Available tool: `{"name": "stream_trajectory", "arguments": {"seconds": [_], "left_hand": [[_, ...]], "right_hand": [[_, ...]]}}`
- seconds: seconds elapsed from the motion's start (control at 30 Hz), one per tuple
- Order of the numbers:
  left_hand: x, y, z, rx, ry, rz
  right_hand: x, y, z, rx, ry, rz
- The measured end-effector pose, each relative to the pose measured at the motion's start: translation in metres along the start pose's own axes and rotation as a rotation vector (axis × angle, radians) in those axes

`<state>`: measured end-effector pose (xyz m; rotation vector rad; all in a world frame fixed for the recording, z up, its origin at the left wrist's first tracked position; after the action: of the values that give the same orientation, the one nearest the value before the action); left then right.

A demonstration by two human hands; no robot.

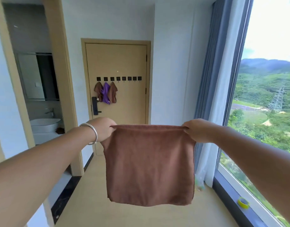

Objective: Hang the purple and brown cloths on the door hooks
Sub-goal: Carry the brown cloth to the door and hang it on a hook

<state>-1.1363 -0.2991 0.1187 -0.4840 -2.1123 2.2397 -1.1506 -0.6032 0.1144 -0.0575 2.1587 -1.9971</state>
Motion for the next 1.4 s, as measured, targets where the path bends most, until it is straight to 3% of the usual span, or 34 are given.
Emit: {"name": "stream_trajectory", "arguments": {"seconds": [0.2, 0.4, 0.57, 0.93, 1.4], "left_hand": [[0.007, -0.069, 0.009, -0.054, -0.035, 0.092], [0.015, -0.091, 0.014, -0.204, -0.044, -0.017], [0.013, -0.108, 0.024, -0.281, -0.034, -0.003], [-0.014, -0.07, -0.005, -0.337, -0.079, -0.045], [-0.171, -0.038, -0.131, -0.26, -0.068, -0.029]], "right_hand": [[0.007, -0.07, -0.01, 0.02, -0.055, 0.088], [0.009, -0.087, -0.013, 0.005, -0.097, 0.113], [0.004, -0.098, -0.008, -0.01, -0.119, 0.138], [-0.053, -0.069, -0.015, -0.004, -0.179, 0.109], [-0.231, -0.03, -0.053, -0.026, -0.117, 0.173]]}}
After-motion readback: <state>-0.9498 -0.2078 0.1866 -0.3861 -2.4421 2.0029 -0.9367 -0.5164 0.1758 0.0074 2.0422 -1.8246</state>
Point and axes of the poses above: each hand's wrist, its own x-axis away from the middle knuckle, its own y-axis out of the palm, z = x × y, the point moved 10 cm from there along -x, towards the middle knuckle, and after that the axes turned 6 degrees about -x, right-handed, at the moved point
